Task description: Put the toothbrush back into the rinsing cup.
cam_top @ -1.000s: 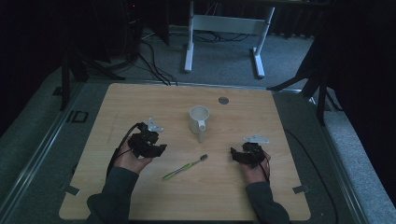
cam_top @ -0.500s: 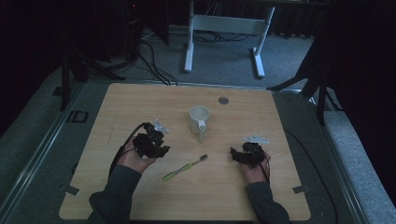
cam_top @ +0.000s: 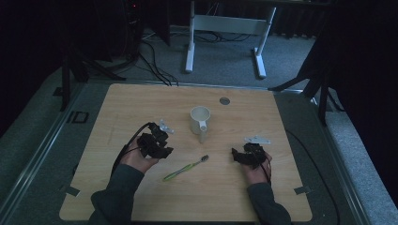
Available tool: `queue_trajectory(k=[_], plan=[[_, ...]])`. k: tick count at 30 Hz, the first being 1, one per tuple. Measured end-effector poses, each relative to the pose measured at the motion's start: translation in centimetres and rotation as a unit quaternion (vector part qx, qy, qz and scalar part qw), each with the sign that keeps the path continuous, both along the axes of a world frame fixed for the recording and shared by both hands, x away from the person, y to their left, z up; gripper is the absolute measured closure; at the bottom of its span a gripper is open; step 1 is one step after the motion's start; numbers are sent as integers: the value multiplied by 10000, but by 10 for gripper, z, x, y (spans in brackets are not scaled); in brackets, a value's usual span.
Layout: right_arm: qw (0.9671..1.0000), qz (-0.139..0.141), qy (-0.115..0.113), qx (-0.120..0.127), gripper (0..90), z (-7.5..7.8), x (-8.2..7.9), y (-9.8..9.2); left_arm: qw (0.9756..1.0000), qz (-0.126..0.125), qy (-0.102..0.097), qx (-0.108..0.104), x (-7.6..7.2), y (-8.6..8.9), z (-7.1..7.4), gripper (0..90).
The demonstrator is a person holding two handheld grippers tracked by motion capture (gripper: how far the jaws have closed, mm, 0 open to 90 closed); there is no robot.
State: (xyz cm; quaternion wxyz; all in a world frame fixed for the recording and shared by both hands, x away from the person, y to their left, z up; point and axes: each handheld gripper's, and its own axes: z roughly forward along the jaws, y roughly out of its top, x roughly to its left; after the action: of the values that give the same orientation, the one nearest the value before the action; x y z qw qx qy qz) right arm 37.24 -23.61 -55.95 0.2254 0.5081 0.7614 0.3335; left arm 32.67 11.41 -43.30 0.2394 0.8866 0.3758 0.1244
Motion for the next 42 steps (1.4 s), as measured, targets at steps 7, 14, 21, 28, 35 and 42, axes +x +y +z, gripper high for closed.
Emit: queue_trajectory(k=[7,14,21,28,35,42], plan=[[10000,-1,-1,1,282,0,0,0,9999,-88,91,85,1,-4,1,649],[10000,-1,-1,0,282,0,0,0,9997,-151,137,128,3,-8,3,651],[10000,-2,1,-3,282,0,0,0,9996,-151,167,148,5,-10,4,650],[10000,2,-2,-7,282,0,0,0,9995,-177,207,185,6,-13,5,651],[10000,3,-1,-5,282,0,0,0,9991,-237,238,240,7,-16,5,657],[10000,7,-2,-6,282,0,0,0,9988,-270,292,294,9,-20,5,657]])
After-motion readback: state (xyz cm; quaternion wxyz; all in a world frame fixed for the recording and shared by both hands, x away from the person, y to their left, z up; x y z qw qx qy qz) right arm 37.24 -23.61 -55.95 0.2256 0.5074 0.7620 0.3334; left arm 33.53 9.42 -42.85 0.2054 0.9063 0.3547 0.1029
